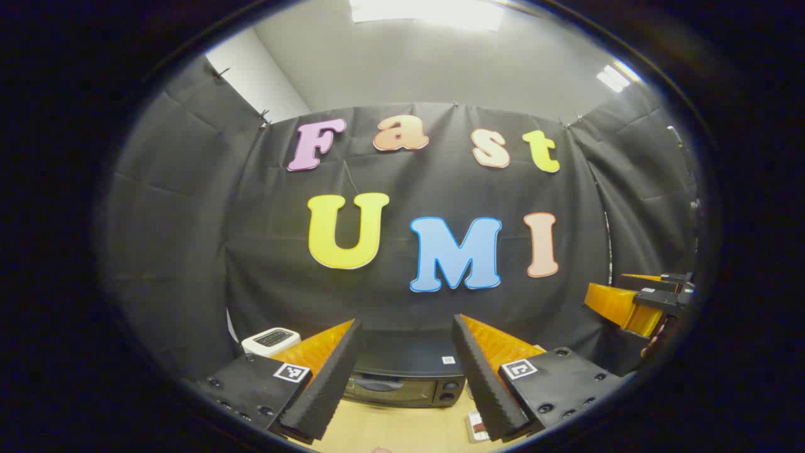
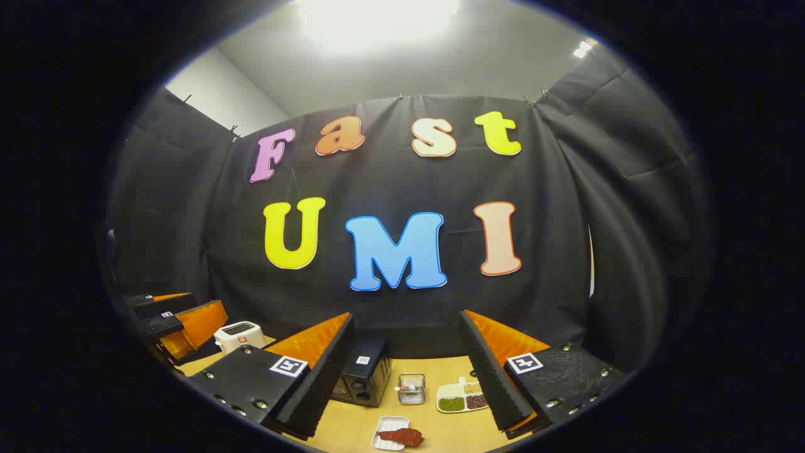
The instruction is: Open the electric oven with the left hand, put the food in, and close the electric oven.
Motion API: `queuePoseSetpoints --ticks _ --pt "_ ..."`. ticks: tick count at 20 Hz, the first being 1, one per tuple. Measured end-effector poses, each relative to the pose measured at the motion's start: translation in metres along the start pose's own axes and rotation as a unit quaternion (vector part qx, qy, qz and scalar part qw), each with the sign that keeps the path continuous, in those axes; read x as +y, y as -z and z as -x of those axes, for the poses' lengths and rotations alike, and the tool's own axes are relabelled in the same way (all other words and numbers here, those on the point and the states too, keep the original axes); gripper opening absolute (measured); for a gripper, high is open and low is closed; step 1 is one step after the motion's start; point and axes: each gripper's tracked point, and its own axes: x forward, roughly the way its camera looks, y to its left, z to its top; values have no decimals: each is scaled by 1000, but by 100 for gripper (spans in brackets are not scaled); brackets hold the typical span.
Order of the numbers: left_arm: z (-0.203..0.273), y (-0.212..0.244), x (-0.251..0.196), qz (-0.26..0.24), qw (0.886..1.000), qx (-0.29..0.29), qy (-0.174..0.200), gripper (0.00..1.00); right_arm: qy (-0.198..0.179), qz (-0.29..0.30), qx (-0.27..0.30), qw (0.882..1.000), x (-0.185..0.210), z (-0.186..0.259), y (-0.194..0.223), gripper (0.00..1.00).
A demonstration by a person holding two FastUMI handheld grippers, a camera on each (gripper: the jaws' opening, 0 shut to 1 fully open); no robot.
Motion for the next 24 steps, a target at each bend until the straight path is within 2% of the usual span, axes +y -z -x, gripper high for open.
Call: queuePoseSetpoints --ticks 2,3,6,10,11,12,13,15,17,20,21,24 --pt "1 -7 4 6 1000 -9 5 95 9 4 -3 1000 2 -1 -4 99" --pt "0 -10 5 5 1000 -8 13 98 18 2 -1 1000 3 -2 -5 99" --pt "-6 -27 17 7 999 -29 26 96 28 -7 -4 1000 15 1 -11 99" --pt "-12 -25 19 16 998 -31 47 98 45 0 -16 999 22 5 -19 99" --pt "-14 -24 20 17 998 -28 51 95 49 2 -14 999 23 5 -19 99" --pt "-14 -23 21 18 998 -26 55 98 51 2 -12 999 26 7 -18 99" --pt "-15 -24 23 17 998 -29 56 92 52 1 -13 999 27 7 -18 99" --pt "-18 -27 24 16 997 -31 62 98 60 7 -10 998 25 7 -15 99" --pt "-18 -20 24 11 997 -26 67 99 67 7 -9 998 23 8 -12 99" --pt "-24 -7 29 13 998 -18 64 92 75 5 -6 997 20 6 -6 99" --pt "-27 1 32 16 998 -11 62 95 76 2 -3 997 19 6 -4 99" --pt "-31 35 35 20 998 18 58 95 79 -1 5 997 16 5 7 99"
